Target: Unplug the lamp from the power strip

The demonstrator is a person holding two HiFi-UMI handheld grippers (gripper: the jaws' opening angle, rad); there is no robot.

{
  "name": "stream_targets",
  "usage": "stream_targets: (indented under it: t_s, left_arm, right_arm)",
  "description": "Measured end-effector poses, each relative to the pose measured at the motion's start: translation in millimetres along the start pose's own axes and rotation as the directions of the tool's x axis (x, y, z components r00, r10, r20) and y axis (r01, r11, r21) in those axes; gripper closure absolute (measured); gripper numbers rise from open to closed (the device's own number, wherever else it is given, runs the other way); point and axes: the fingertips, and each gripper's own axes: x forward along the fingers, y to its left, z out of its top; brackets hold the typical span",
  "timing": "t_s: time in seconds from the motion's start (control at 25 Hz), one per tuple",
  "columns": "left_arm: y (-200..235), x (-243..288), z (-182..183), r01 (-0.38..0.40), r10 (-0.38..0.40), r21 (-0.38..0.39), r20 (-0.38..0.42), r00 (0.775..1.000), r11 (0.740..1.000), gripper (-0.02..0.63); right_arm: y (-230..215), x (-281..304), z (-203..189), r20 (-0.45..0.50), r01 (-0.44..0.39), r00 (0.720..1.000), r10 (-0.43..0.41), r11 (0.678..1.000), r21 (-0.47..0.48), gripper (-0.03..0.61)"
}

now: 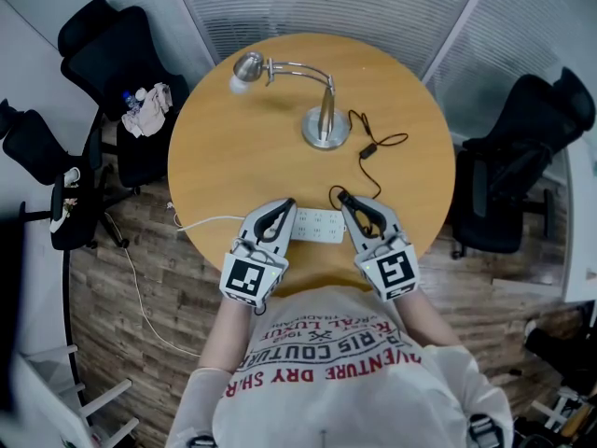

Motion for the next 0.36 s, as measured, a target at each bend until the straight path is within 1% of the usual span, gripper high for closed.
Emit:
stream_targets:
  t_s: [0.12,0.24,0.36]
  left_arm:
    - [-2.6,1.2,-1.8,0.005,-0.005,0.011,-0.010,1.000,1.000,0.586]
    - [-4.4,1.4,-1.2,0.008,-0.008,-0.020,-0.001,1.000,1.000,0.586]
    - [-4.4,0.3,-2.6,0.019,-0.018,-0.030,0.013,1.000,0.999,0.586]
  right_arm:
    - [0.0,0.3,-0.7,0.004,-0.003,1.000,0.003,1.000,-0.001,0.506]
    - [-0.3,-0.5,-2.0,0.004,-0.002,1.000,0.002,1.000,0.003,0.506]
    - [0.1,-1.2,-3.6,0.004,0.000,1.000,0.000,1.000,0.008,0.506]
